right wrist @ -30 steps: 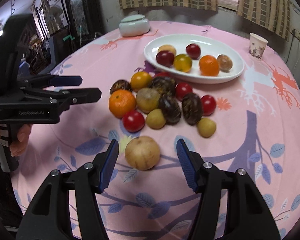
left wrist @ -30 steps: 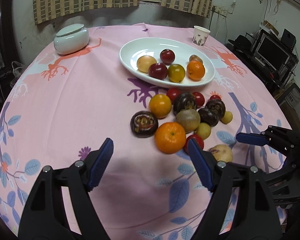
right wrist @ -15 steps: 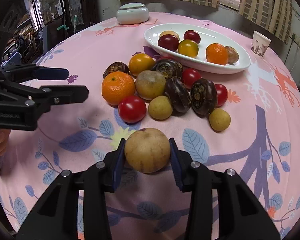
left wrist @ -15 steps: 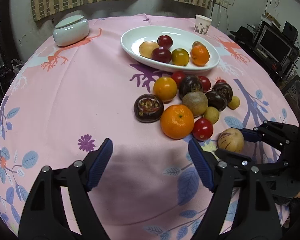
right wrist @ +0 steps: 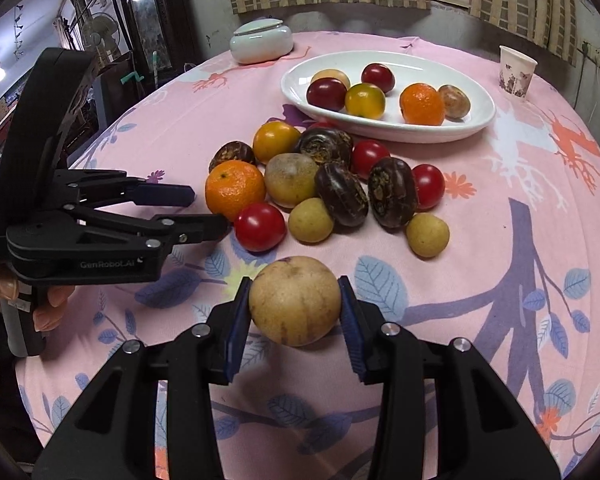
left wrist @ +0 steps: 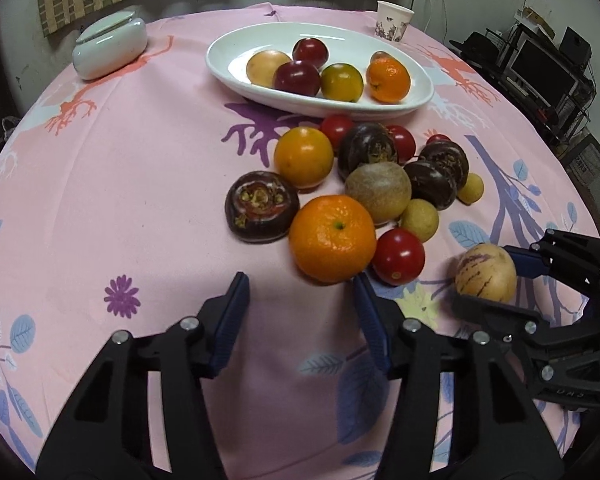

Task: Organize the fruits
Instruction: 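Grasp an orange with the left tool while the right tool grasps the striped pale fruit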

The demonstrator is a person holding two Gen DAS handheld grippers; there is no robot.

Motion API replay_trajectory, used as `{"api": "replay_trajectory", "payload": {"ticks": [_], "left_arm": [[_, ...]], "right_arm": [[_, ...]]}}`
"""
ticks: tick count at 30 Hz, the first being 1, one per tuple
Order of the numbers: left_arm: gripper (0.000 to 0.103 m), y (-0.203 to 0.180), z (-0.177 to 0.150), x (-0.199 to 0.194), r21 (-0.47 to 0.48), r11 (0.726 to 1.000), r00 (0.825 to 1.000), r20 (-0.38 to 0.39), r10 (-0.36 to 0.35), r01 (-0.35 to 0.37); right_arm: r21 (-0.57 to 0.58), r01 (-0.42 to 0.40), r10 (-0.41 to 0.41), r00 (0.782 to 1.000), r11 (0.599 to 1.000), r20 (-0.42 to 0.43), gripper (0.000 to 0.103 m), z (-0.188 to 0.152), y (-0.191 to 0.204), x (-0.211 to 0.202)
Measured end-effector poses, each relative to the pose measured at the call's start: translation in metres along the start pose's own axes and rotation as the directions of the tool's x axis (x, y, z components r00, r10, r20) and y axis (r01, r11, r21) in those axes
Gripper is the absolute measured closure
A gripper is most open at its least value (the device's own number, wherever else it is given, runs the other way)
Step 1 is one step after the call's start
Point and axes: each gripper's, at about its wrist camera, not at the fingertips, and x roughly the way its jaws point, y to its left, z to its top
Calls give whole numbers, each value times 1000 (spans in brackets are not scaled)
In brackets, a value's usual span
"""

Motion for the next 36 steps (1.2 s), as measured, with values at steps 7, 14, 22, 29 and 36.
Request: {"api": "replay_trajectory", "payload": {"ticks": [7,14,22,29,36], "left_arm": [[49,-10,8,6,14,1000,1000,2,2,-2],[51,-12,21,13,13,1000,1000,20,-4,4],[58,-13,14,7,19,1000,999,33,-23,23],[58,-7,7,-24,20,999,997,69,-39,38],[58,0,9,-51,8,1000,993,116,-22,21]], "right_arm": [[7,-16,16,1000,1000,-2,61,-1,-1,-1],[0,-20,20,1000,1000,-11,61,-2,1,1],[8,-25,25,1000,1000,1,61,-2,-1,-3],[16,-19,18,1000,1000,19,61,1,-4,-10],[56,6,-10,998,998,65,61,7,-17,-30]]}}
